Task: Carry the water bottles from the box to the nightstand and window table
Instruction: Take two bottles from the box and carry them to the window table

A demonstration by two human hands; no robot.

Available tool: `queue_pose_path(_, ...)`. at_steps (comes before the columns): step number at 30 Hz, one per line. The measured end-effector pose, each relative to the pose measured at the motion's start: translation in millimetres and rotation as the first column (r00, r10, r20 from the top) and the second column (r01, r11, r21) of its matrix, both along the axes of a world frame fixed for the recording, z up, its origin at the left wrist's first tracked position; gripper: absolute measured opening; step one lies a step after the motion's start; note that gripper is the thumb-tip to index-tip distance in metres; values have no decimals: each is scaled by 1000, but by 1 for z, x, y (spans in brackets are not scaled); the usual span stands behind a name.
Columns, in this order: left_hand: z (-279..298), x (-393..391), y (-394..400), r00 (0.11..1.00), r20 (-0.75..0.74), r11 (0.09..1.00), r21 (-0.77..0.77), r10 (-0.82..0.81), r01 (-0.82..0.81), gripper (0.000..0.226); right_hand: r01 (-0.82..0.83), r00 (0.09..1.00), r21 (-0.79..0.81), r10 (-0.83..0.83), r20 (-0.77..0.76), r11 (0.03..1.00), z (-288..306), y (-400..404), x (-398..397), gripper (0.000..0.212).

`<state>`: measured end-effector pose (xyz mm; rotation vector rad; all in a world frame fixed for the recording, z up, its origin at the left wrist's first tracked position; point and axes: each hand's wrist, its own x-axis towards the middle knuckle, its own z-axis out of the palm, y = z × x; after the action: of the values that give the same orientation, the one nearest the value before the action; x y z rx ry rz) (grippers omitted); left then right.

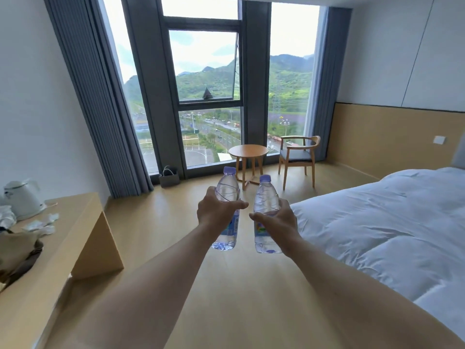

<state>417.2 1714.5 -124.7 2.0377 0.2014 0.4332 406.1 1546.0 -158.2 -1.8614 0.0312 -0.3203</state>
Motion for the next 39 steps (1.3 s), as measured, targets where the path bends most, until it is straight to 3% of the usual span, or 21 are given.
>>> queue_pose_path(9,-13,162,13,999,-14,999,-15,-38,37,76,56,998,7,-56,-33,998,-23,6,159,66)
queue_pose_path(15,-15,307,-3,999,11,998,46,-53,52,76,36,999,51,-35,-13,998,-32,-8,307,67)
queue_pose_path(23,1,483,-23,999,-42,1000,-12,-19,19,73,39,994,175,-20,-110,984,-18,-29,489,67)
queue_pose_path(29,-11,592,-22,998,-69,999,-46,-5,2,72,8,993,176,13,-117,984,-18,-23,597,72)
queue_pose_path(39,-32,816,6,997,-55,993,-113,-50,43,65,54,992,172,-33,-122,984,-27,5,812,63)
